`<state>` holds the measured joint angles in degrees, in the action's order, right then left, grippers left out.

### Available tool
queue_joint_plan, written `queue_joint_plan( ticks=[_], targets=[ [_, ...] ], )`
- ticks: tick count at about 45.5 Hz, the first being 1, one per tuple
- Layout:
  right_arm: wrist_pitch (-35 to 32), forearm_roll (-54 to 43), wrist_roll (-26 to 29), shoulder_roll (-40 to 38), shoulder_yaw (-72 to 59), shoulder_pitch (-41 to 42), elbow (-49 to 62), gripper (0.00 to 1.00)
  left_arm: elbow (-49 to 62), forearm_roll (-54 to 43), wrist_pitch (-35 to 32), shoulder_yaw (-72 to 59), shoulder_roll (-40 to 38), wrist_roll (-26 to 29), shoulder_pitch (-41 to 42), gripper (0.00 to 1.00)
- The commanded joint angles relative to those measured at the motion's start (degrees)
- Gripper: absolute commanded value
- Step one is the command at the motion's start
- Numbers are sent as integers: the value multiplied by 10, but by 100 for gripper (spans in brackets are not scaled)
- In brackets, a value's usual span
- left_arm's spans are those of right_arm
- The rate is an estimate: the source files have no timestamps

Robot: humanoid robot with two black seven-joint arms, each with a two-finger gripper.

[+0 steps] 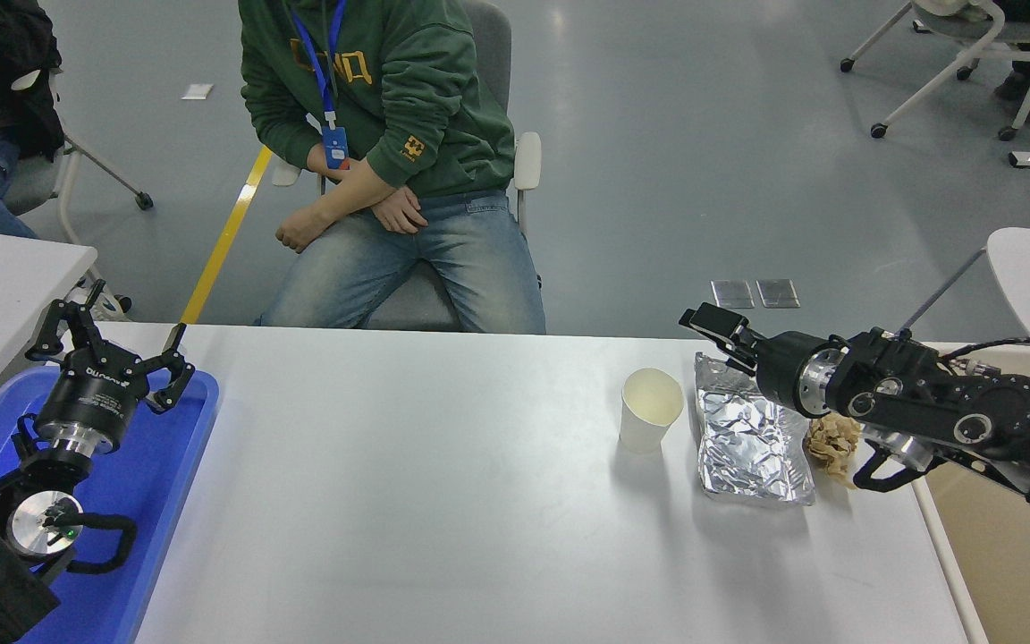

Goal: Clean the table surface

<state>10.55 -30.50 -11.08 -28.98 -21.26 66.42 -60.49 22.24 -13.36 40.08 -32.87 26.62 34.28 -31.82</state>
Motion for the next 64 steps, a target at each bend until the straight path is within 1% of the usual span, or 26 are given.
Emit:
queue_joint_plan(
  ticks=[1,13,18,32,42,54,60,64],
  targets=[
    [-13,-24,3,12,-75,28,-8,100,0,0,0,0,0,0,0,100],
    [-17,-25,4,51,-137,36,2,100,0,0,0,0,-1,0,0,100],
    [-17,-25,4,68,-151,33,23,100,0,0,0,0,0,0,0,100],
    [-62,-18,5,103,-156,20,112,100,0,0,0,0,0,0,0,100],
    [-72,-20,14,129,-156,16,136,100,0,0,0,0,0,-1,0,100],
    [-87,-21,15,142,-157,21,136,100,0,0,0,0,0,0,0,100],
    [-94,-25,24,154,-157,20,146,98,0,0,0,0,0,-1,0,100],
    [-100,-25,28,165,-157,19,166,89,0,0,0,0,-1,-1,0,100]
  ],
)
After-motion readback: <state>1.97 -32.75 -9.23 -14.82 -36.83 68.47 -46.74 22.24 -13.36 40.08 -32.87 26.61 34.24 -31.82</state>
